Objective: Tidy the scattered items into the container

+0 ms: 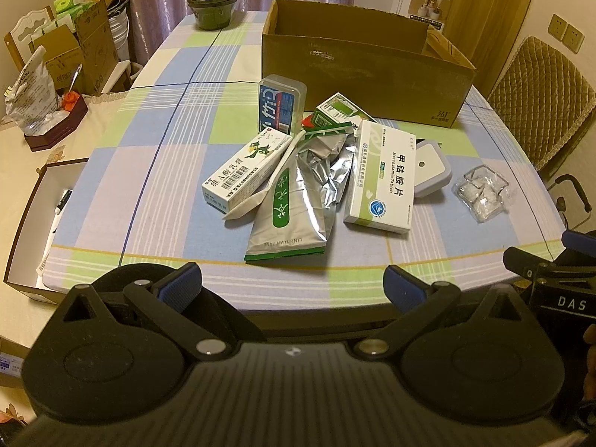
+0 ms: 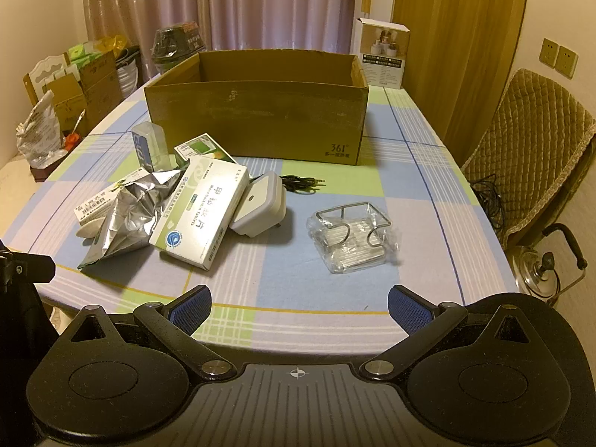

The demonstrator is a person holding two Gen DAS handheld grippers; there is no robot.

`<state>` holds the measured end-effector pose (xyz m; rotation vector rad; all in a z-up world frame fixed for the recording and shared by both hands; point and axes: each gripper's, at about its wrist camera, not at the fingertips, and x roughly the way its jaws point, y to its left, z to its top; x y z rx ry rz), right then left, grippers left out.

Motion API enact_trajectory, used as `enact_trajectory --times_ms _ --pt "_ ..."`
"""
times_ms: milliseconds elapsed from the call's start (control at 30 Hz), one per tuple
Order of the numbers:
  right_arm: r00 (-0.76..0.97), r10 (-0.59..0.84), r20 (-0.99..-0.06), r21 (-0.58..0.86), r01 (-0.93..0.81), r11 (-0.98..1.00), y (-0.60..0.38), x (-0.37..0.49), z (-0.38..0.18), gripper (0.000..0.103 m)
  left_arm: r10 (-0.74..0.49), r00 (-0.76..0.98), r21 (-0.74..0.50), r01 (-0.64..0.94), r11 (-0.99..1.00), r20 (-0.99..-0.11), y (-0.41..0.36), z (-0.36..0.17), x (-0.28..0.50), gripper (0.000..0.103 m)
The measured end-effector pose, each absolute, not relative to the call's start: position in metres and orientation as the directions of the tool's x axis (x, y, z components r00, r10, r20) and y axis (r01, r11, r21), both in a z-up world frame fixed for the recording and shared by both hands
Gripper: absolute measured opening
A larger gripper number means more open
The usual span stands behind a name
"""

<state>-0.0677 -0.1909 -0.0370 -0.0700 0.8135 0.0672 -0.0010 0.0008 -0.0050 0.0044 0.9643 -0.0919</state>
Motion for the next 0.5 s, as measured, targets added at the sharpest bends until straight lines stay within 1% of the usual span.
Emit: enact_trajectory --times_ms 500 --pt "0.680 0.033 -0.732 -0.040 -0.091 0.995 -0.1904 -0.0669 -0.0380 0.103 -0.085 0.564 -0.040 0.093 0.995 -0.821 0.0009 -0.0052 -0.0009 0.102"
